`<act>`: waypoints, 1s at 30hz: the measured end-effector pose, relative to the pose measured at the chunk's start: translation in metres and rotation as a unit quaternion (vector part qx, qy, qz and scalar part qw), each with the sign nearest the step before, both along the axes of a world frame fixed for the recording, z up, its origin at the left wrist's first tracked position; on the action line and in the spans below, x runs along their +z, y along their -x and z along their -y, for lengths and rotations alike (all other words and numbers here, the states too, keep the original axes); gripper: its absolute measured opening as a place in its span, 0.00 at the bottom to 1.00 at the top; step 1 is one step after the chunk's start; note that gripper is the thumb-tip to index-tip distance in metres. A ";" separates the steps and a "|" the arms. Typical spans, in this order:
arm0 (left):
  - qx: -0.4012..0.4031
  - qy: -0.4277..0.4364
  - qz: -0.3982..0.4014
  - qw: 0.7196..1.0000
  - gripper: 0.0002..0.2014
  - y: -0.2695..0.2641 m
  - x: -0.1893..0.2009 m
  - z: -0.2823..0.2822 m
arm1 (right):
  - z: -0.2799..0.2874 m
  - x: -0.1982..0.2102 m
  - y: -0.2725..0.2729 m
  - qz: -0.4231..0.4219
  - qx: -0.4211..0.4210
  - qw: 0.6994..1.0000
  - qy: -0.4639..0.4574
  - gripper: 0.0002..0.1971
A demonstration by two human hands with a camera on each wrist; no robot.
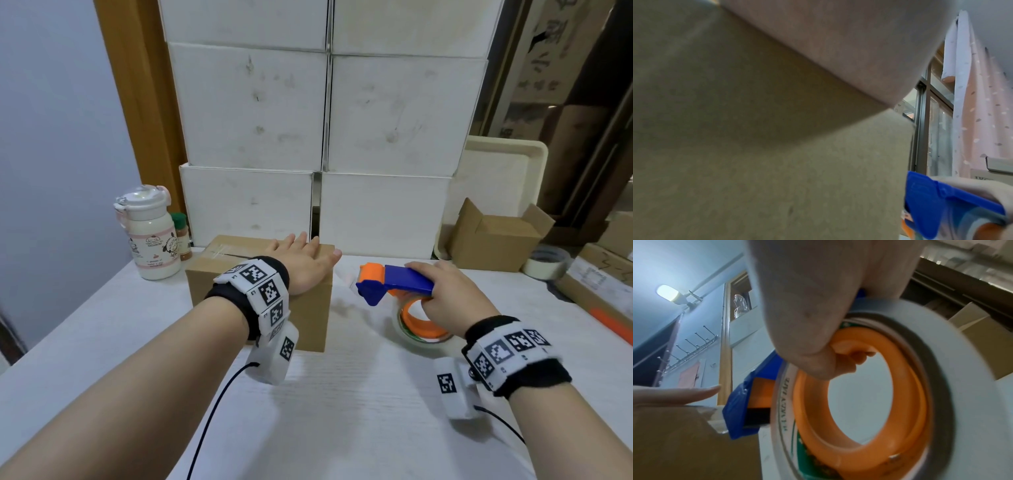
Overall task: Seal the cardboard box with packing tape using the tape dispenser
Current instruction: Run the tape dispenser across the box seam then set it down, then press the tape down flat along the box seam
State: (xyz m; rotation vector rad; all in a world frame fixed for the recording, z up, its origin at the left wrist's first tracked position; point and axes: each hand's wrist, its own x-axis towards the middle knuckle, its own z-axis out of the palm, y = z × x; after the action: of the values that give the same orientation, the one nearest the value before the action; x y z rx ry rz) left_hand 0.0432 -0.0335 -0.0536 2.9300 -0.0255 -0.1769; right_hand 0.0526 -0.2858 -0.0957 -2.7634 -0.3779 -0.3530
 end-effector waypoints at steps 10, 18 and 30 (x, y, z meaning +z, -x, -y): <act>0.001 0.005 0.005 1.000 0.37 0.002 0.000 0.001 | -0.035 0.016 0.008 0.056 0.031 0.989 0.135 0.30; 0.004 0.001 0.004 1.000 0.37 0.002 0.001 0.003 | -0.056 0.045 0.017 0.146 0.044 0.946 0.285 0.25; 0.002 0.000 0.005 1.000 0.35 0.002 0.002 0.002 | -0.046 0.020 0.001 -0.040 -0.002 0.966 0.256 0.22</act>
State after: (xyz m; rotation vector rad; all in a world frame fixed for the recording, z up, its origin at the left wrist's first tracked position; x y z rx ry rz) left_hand 0.0407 -0.0351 -0.0517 2.9308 -0.0209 -0.1624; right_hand 0.0519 -0.2393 -0.0755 -3.2690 -0.5020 -0.1558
